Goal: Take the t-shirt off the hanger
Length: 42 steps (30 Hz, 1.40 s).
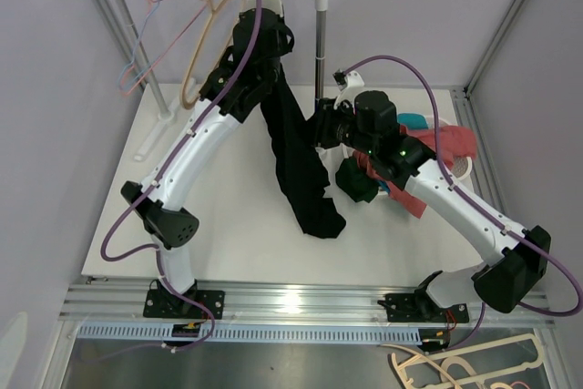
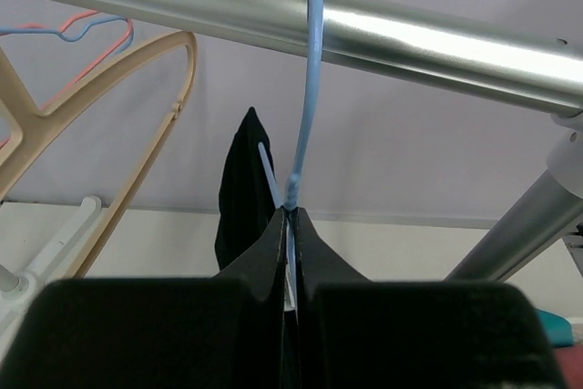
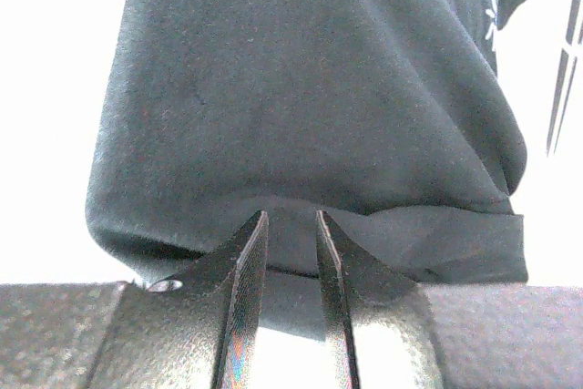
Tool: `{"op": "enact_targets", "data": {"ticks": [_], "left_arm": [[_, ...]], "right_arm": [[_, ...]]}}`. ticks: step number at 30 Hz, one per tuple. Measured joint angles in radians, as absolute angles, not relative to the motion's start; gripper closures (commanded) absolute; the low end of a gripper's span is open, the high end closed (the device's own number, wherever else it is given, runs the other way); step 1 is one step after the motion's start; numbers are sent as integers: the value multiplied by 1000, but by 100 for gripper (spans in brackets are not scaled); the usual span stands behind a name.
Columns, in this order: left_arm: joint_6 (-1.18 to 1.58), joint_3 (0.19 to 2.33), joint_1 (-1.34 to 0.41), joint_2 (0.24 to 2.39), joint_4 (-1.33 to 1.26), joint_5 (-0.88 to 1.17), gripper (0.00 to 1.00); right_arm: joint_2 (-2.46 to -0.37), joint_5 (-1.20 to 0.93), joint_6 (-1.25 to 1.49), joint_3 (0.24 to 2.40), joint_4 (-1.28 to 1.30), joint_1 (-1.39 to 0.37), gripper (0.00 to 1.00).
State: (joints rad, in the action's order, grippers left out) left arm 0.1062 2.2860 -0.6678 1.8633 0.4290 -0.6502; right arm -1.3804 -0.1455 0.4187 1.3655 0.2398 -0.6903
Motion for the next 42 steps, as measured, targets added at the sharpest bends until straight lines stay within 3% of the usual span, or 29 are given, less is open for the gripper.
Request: {"op": "enact_targets", "data": {"ticks": [1,2,4,6,9,10,12,20,23,24,34,35,36,37,42], "left_arm": [[107,2288,-667,1865,429,-649,94],[107,2288,-666,1866,429,-648,78],[111,2289,-664,1866,436,-640,64],[113,2289,-664,1869,444,-632,63],[114,2289,-664,1882,455,-625,67],[113,2289,-664,1887,459,-625,85],[113,2289,-663,1896,455,-631,99],[105,2311,-661,1900,478,-633,99],[85,2354,-661,1908,501,-634,99],[75,2368,-661,1908,502,-633,99],[-11,2407,-662,1846,475,-665,99],[-11,2381,-666,1821,469,-678,99],[-10,2357,-669,1796,472,-692,99],[-6,2327,-675,1768,472,-717,99],[51,2079,-753,1597,462,-863,99]], "right_arm": [[-1379,-146,419,1365,240,-690,68],[-1376,-146,419,1365,239,-690,67],[-1370,-146,419,1365,236,-690,67],[-1367,-146,420,1365,230,-690,68],[-1367,-147,426,1365,226,-690,68],[-1367,-147,427,1365,226,-690,68],[-1367,-147,427,1365,226,-690,68],[-1367,-143,429,1365,226,-691,65],[-1367,-137,427,1365,226,-691,44],[-1365,-134,426,1365,227,-691,30],[-1257,-17,385,1335,247,-692,24],[-1248,-9,382,1335,253,-692,22],[-1237,-3,379,1335,259,-692,13],[-1225,1,372,1331,264,-693,9],[-1104,15,336,1225,252,-724,5]]}}
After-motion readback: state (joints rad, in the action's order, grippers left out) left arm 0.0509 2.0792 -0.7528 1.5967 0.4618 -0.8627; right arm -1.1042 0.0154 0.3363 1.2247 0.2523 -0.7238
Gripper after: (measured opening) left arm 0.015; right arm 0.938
